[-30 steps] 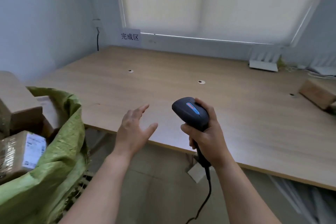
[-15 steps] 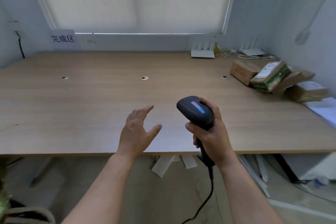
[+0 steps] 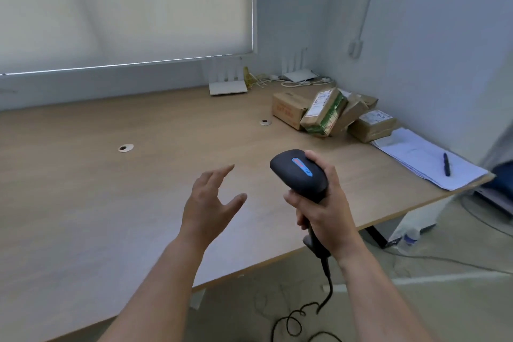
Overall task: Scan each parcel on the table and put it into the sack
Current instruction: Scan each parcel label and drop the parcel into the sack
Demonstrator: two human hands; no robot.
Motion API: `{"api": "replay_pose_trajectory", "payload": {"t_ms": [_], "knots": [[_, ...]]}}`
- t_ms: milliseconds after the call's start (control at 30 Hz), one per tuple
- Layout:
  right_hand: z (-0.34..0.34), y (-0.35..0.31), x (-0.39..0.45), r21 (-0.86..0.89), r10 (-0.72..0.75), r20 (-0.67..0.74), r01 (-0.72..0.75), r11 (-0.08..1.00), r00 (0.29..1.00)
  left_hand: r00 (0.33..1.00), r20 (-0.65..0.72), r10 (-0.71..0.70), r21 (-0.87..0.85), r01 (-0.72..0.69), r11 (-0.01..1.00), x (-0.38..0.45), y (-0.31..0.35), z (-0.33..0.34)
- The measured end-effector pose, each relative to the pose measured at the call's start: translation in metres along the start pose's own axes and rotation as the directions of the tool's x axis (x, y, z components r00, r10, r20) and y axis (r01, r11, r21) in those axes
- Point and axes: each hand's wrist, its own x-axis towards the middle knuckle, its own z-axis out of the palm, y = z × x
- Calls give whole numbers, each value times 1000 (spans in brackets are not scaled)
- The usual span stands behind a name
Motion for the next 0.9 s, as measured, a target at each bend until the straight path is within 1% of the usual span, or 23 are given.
{"api": "replay_pose_trajectory", "payload": {"t_ms": [333,533,667,900], "knots": [[-58,23,114,-79,30,-116,-39,996,993,996,74,52,-118,-43,992,122,17,90],[-88,45,175,-122,23,-173,-44,992,985,986,143,86,-85,-74,994,190,17,139],[-108,63,202,-135,61,-204,-90,987,977,979,186,79,-71,-67,995,225,21,170],[-144,96,270,-137,103,-194,-131,982,976,972,230,49,-37,-41,998,288,32,228]]}}
